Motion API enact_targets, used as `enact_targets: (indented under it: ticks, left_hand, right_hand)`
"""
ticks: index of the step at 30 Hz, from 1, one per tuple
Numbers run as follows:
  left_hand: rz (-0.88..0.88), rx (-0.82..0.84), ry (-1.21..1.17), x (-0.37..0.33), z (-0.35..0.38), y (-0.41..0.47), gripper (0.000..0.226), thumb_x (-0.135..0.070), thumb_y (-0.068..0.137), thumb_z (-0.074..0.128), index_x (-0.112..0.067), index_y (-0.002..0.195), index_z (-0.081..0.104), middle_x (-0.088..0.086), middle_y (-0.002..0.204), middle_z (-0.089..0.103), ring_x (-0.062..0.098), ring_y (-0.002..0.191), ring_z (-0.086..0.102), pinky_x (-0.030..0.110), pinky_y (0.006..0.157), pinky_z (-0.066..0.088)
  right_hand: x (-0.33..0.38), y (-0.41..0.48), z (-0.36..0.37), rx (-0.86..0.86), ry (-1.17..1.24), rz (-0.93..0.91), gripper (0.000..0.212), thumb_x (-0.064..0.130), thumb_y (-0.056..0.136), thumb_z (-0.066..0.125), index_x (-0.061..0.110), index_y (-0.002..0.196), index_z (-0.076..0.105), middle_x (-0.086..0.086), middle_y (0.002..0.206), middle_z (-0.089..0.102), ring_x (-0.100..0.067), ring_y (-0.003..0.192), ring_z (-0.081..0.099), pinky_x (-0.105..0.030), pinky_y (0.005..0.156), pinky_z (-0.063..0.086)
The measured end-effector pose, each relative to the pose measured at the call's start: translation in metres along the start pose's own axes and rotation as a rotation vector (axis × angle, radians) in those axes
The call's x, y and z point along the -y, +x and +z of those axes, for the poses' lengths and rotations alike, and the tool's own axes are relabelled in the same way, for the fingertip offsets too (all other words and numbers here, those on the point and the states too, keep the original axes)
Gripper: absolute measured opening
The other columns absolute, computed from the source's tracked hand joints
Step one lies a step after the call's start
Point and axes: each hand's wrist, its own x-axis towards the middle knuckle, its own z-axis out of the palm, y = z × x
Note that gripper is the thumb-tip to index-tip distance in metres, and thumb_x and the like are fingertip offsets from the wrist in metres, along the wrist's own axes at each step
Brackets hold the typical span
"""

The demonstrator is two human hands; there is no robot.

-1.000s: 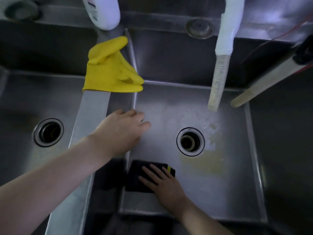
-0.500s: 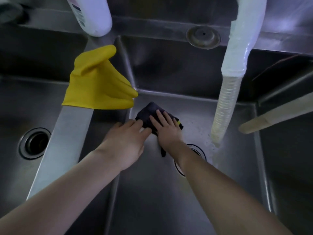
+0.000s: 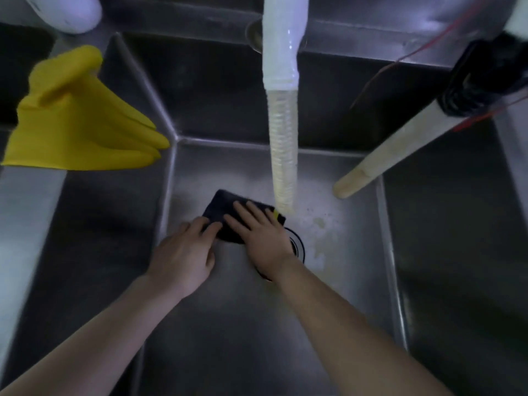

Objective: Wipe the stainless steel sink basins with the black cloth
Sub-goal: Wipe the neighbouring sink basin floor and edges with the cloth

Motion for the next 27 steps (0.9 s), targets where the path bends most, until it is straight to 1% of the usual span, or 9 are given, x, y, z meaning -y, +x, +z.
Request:
enact_targets:
  ticks: [2, 4, 9, 12, 15, 19, 22, 24, 27]
  left_hand:
    - [-0.02, 0.033, -0.058, -0.009, 0.009, 0.0, 0.054, -0.024, 0.084, 0.056, -0.025, 0.135, 0.037, -0.002, 0.135, 0.04, 0.023, 0.116, 0.048, 0.04, 0.081, 0.051]
    - [0.006, 0.069, -0.078, -0.016, 0.02, -0.001, 0.054, -0.024, 0.084, 0.055, -0.025, 0.134, 0.036, -0.002, 0.135, 0.04, 0.023, 0.12, 0.044, 0.042, 0.088, 0.048]
    - [0.028, 0.137, -0.102, -0.033, 0.047, -0.011, 0.055, -0.022, 0.083, 0.055, -0.024, 0.135, 0.037, -0.003, 0.14, 0.039, 0.024, 0.122, 0.042, 0.042, 0.089, 0.048]
    - [0.052, 0.175, -0.086, -0.043, 0.06, -0.019, 0.058, -0.021, 0.083, 0.057, -0.021, 0.138, 0.038, 0.001, 0.145, 0.036, 0.027, 0.127, 0.04, 0.043, 0.091, 0.048]
    - [0.043, 0.208, -0.078, -0.051, 0.066, -0.026, 0.057, -0.023, 0.084, 0.055, -0.019, 0.138, 0.038, 0.006, 0.15, 0.03, 0.029, 0.131, 0.036, 0.043, 0.093, 0.047]
    - [0.031, 0.212, -0.05, -0.056, 0.069, -0.03, 0.055, -0.024, 0.086, 0.051, -0.019, 0.138, 0.037, 0.006, 0.155, 0.02, 0.028, 0.136, 0.027, 0.043, 0.1, 0.039]
    - [0.035, 0.225, -0.044, -0.053, 0.068, -0.031, 0.055, -0.024, 0.086, 0.051, -0.019, 0.139, 0.037, 0.004, 0.157, 0.016, 0.026, 0.138, 0.024, 0.042, 0.102, 0.038]
    - [0.064, 0.226, -0.042, -0.047, 0.068, -0.03, 0.054, -0.023, 0.085, 0.052, -0.019, 0.137, 0.039, 0.004, 0.157, 0.017, 0.026, 0.137, 0.026, 0.042, 0.101, 0.039]
    - [0.11, 0.171, -0.046, -0.038, 0.068, -0.033, 0.054, -0.016, 0.076, 0.062, -0.014, 0.129, 0.051, 0.01, 0.151, 0.033, 0.033, 0.13, 0.039, 0.046, 0.093, 0.046]
  right_hand:
    - [-0.027, 0.0, -0.015, -0.014, 0.008, 0.114, 0.074, 0.007, 0.094, 0.042, 0.035, 0.151, 0.003, 0.006, 0.16, -0.008, -0.02, 0.146, -0.006, -0.043, 0.119, 0.009]
    - [-0.06, -0.002, -0.025, -0.017, 0.028, 0.197, 0.074, 0.005, 0.093, 0.04, 0.037, 0.15, 0.004, 0.006, 0.16, -0.006, -0.02, 0.146, -0.004, -0.042, 0.119, 0.005]
    - [-0.122, -0.036, -0.018, -0.045, 0.08, 0.355, 0.08, -0.004, 0.087, 0.04, 0.037, 0.15, 0.011, 0.004, 0.161, 0.0, -0.022, 0.147, 0.0, -0.045, 0.119, 0.005]
    - [-0.122, -0.073, -0.008, -0.039, 0.101, 0.415, 0.081, -0.006, 0.087, 0.04, 0.035, 0.151, 0.011, 0.002, 0.161, -0.002, -0.023, 0.147, -0.002, -0.044, 0.119, 0.002]
    - [-0.099, -0.118, 0.009, -0.036, 0.118, 0.422, 0.08, -0.004, 0.088, 0.042, 0.033, 0.151, 0.009, 0.001, 0.161, -0.002, -0.024, 0.147, -0.002, -0.044, 0.117, 0.001]
    - [-0.062, -0.173, 0.027, 0.036, 0.099, 0.403, 0.095, -0.001, 0.082, 0.058, 0.034, 0.151, 0.003, 0.003, 0.16, -0.006, -0.024, 0.147, -0.004, -0.044, 0.117, 0.001]
    - [-0.063, -0.176, 0.029, 0.031, 0.102, 0.393, 0.083, 0.0, 0.089, 0.047, 0.036, 0.151, 0.005, 0.004, 0.16, -0.006, -0.024, 0.147, -0.003, -0.042, 0.117, 0.001]
    - [-0.084, -0.161, 0.024, 0.02, 0.096, 0.423, 0.077, 0.0, 0.09, 0.042, 0.035, 0.151, 0.009, 0.002, 0.161, -0.003, -0.026, 0.147, 0.001, -0.044, 0.117, 0.006]
    - [-0.12, -0.14, 0.008, 0.047, 0.076, 0.502, 0.077, 0.001, 0.091, 0.04, 0.034, 0.151, 0.006, 0.001, 0.161, -0.004, -0.025, 0.147, 0.001, -0.043, 0.118, 0.011]
